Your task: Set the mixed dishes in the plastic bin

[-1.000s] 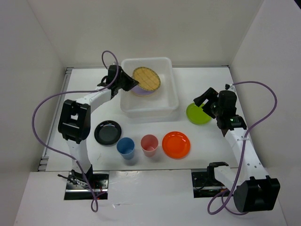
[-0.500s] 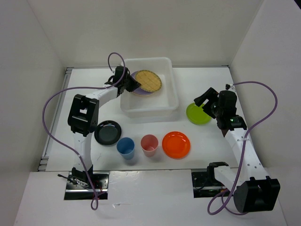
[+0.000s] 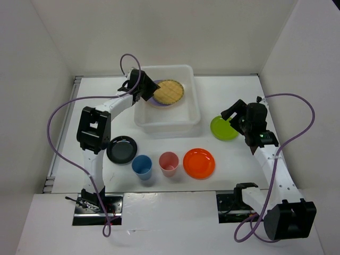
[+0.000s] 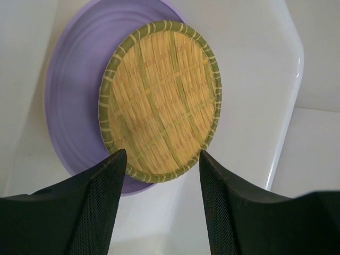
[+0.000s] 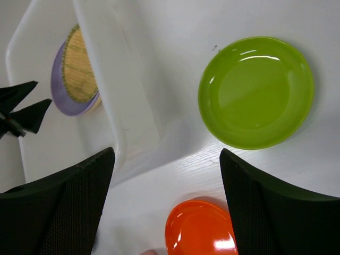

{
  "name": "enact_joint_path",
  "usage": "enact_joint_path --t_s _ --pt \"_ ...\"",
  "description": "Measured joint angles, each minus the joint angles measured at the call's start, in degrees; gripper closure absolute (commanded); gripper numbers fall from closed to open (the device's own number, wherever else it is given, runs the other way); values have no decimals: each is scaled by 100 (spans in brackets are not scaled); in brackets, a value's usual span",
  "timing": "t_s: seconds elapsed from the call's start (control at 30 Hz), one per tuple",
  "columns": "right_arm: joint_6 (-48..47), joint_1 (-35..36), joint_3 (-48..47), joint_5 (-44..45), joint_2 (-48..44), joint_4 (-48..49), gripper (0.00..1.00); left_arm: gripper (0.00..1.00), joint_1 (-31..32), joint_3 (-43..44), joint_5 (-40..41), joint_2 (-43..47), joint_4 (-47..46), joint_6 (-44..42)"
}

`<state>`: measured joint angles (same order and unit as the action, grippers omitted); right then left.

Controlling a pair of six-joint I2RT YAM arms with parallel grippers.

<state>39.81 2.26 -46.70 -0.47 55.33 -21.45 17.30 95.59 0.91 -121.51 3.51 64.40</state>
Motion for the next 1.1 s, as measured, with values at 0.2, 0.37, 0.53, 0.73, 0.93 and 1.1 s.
enact_joint_path --t_s 0.2,0.37,0.53,0.73,0.93,1.1 --pt "282 0 319 299 216 -101 15 36 37 98 101 251 319 -118" --pt "507 0 684 398 660 -129 15 36 186 787 144 885 774 -555" --pt "846 -4 1034 407 988 22 20 34 297 1169 70 2247 916 -1064" --pt "1349 -39 1429 205 1344 422 27 34 39 643 -90 4266 927 -1414" --pt "1915 -186 1781 31 1421 922 36 33 -560 -426 -127 5626 1137 -1482" --pt "2396 -275 2041 2 1410 1097 36 32 -960 -664 -319 5842 1419 -1497"
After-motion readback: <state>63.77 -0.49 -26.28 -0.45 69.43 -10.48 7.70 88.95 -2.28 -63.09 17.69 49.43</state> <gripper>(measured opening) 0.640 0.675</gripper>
